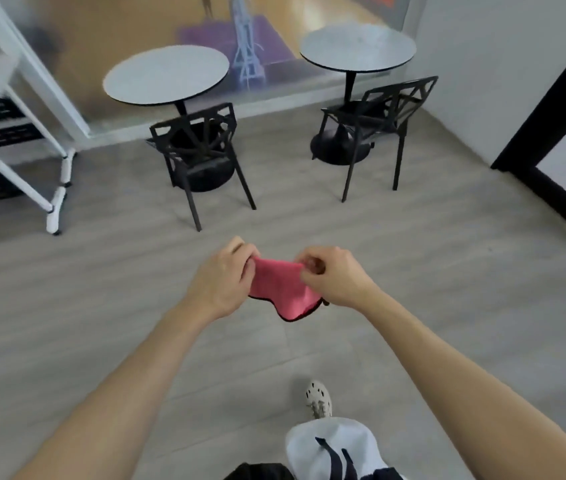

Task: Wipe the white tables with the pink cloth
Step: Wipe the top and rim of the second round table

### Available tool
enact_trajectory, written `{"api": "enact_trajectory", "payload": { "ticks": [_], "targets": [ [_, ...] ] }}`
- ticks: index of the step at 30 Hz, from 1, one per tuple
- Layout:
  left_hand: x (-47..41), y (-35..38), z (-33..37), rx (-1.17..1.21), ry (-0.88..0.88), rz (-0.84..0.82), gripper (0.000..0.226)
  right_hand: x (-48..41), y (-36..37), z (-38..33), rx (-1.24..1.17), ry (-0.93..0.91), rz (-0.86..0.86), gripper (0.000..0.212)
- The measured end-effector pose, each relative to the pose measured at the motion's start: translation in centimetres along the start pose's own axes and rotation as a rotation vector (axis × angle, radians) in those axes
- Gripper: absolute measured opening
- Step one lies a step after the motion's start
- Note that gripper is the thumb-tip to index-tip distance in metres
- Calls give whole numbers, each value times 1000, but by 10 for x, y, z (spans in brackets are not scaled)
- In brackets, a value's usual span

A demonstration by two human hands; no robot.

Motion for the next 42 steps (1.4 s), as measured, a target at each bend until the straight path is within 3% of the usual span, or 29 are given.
{"api": "enact_trajectory", "payload": {
  "ticks": [3,6,9,11,15,22,28,32,36,39,42],
  "targets": [
    [-47,-26,-21,-12,-2,76,19,-71,14,-14,98,-51,-99,14],
    [-90,-48,-49,-77,24,93,21,-141,23,-39,205,-199,-73,13],
    [-122,-75,-102,15,-141,133,10,-204,31,-62,201,-219,-142,9],
    [-144,-92,-149,90,-277,108,20,-249,35,-76,226,-216,-164,22],
    [-192,-110,-242,152,-365,1,37,-339,52,-106,215,-190,-169,46],
    [-294,-165,-371,161,-422,-40,30,-473,86,-172,204,-239,-300,27],
    [-370,-229,-451,477,-505,63,22,-579,87,-218,29,-175,-335,11],
    [-418,-240,-512,585,-544,29,30,-656,102,-246,187,-233,-263,10],
    [-470,-243,-582,719,-623,77,39,-745,123,-267,161,-241,-224,10],
    [-515,-247,-631,687,-611,62,41,-805,152,-287,339,-347,-226,15],
    [-561,-262,-674,599,-594,85,31,-861,173,-314,339,-415,-89,21]
  ]
}}
Point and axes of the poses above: each hand's wrist, its own x-axis away from the middle knuckle, its own y-axis out of the palm, z = x × y, the point moved 5 cm from there along -x, towards the middle knuckle, and after that the axes turned 6 degrees about z, right-handed, at the moved point
